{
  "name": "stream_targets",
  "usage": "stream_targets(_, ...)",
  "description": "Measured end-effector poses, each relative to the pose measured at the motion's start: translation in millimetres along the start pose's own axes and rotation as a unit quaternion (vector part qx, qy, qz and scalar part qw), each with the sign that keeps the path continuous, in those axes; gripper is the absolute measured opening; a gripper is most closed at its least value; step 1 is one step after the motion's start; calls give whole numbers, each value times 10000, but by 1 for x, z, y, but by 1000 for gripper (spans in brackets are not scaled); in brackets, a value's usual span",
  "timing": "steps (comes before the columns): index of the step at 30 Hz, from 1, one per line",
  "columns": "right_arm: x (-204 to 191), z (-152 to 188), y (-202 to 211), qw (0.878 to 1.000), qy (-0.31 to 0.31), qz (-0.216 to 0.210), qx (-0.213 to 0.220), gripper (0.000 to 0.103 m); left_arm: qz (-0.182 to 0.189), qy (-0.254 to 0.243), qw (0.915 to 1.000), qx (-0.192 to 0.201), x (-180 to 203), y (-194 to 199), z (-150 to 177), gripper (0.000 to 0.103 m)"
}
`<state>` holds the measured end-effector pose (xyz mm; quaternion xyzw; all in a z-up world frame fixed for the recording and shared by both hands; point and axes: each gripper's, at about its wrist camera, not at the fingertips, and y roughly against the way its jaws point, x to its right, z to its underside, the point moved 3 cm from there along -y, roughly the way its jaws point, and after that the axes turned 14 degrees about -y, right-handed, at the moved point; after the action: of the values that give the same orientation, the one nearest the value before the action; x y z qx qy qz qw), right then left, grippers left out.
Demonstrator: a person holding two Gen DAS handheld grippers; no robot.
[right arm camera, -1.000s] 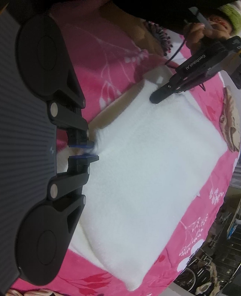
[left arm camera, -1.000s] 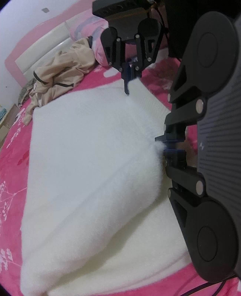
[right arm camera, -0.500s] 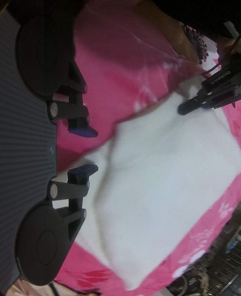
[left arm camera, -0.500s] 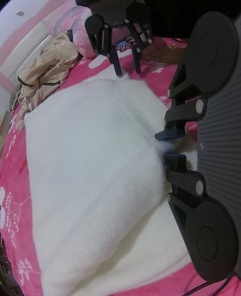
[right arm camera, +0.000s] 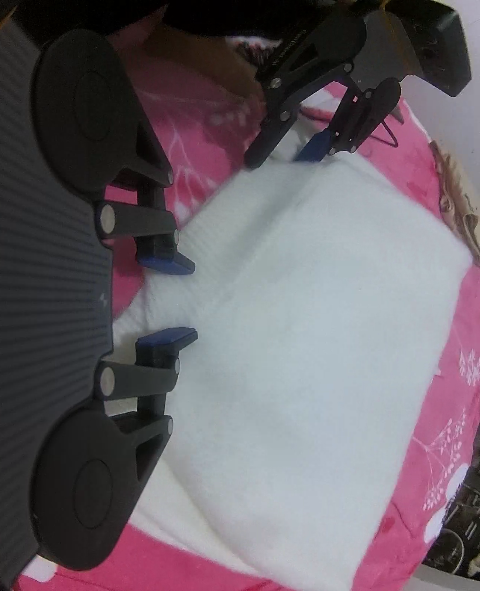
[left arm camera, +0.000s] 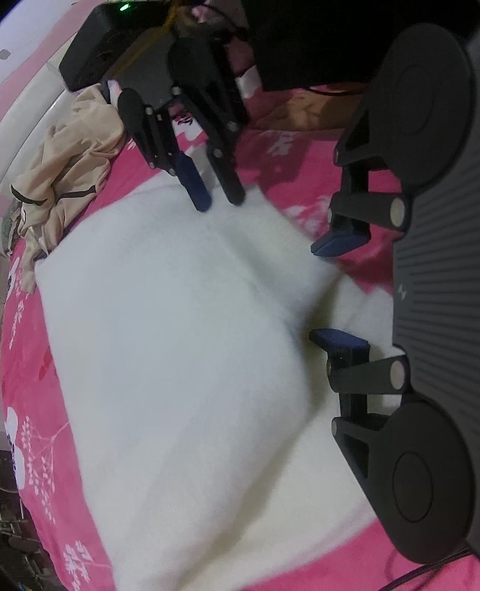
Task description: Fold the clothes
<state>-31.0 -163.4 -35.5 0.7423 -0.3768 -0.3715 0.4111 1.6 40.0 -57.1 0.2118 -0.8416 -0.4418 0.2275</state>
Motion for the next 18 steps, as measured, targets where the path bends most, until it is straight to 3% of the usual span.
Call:
stream_targets(3,-13,-26,-3,9997,-48,-247,-68,31,33,22,9999,106,-15,27,1,52)
stream_targets(6,-26,-51,-5,9986,-97,-494,-137,32,-190,348,9986,355,-51,63,3,54)
stream_targets(10,-44,-85,-9,9962,-161,-823,-228,32,-848,1231,9864,685,-116,99,5,55)
stream_targets(12,-53,-102,-11,9946,-193,-987,-273,32,-1110,1981,9696,915,-154,108,9,57)
stream_targets(15,-66,-128,-13,9915,-241,-1232,-341,32,-978,3384,9276,1242,-206,109,18,59)
stream_targets(16,-70,-137,-14,9903,-257,-1314,-364,32,-901,3634,9175,1346,-216,108,17,59)
stream_targets(18,-86,-147,-23,9909,10,-1304,-332,32,-800,3819,9081,1522,-228,103,10,59)
